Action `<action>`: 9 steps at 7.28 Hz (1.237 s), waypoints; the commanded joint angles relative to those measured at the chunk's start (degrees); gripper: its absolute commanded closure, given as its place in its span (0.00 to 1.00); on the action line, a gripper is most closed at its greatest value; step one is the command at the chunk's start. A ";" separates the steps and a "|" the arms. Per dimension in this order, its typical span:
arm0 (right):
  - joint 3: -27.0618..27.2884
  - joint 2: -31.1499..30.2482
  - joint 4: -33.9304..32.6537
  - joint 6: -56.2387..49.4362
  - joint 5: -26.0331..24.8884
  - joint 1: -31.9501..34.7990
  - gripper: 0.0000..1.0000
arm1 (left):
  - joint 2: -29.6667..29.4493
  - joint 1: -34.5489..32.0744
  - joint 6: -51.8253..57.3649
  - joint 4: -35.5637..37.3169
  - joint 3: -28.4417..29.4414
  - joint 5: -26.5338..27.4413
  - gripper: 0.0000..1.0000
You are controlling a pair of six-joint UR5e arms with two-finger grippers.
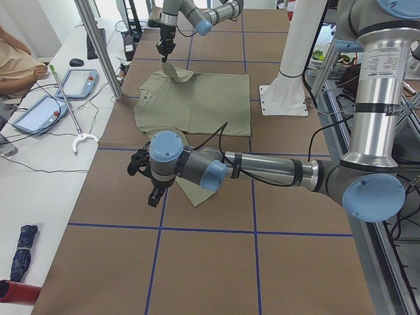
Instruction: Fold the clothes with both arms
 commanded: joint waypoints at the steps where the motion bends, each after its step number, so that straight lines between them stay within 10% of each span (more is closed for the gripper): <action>1: -8.06 3.12 12.10 0.26 -8.84 -7.38 1.00 | 0.00 0.03 0.00 0.09 0.04 -1.22 0.00; 9: -20.57 10.51 18.65 0.17 -17.48 -12.15 1.00 | 0.26 0.03 0.17 0.09 0.21 -1.76 0.00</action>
